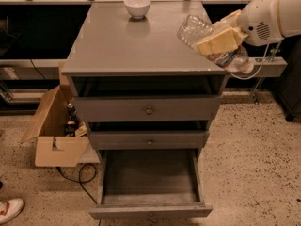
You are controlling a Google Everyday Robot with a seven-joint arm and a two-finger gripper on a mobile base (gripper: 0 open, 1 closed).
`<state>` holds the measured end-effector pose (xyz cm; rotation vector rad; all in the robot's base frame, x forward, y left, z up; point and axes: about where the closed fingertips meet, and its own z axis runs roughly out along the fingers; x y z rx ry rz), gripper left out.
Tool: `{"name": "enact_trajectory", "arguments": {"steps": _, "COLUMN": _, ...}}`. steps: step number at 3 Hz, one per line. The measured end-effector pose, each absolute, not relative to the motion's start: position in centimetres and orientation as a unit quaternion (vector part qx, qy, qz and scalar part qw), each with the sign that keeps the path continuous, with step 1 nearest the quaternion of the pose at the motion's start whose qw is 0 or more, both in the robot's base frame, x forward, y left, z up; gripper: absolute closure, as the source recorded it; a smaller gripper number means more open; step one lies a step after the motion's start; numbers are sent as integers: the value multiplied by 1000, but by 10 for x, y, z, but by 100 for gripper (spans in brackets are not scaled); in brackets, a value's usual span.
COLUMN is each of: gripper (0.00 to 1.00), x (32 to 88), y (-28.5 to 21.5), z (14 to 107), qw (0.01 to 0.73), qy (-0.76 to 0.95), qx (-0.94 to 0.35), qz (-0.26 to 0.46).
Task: Place water bottle into bottom drawer
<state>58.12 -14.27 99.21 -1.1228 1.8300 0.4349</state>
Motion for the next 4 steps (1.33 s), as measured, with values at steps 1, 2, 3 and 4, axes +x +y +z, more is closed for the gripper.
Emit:
{"name": "enact_trajectory", "arguments": {"steps": 1, "gripper": 100, "x": 581, "y": -143, "z": 992, "qw": 458, "qy": 743, "qx": -456, "qz": 177}}
{"name": "enact_trajectory", "arguments": {"steps": 2, "gripper": 100, "x": 579, "y": -140, "z": 984, "qw": 453, "qy": 745, "qx": -455, "qz": 183}}
{"name": "enact_trajectory", "arguments": {"steps": 3, "gripper": 100, "x": 567, "y": -135, "z": 957, "qw": 437, "qy": 754, "qx": -453, "qz": 191}}
{"name": "enact_trajectory", "arguments": {"steps": 4, "gripper": 100, "x": 533, "y": -117, "z": 897, "qw": 441, "qy": 769, "qx": -409, "qz": 216}}
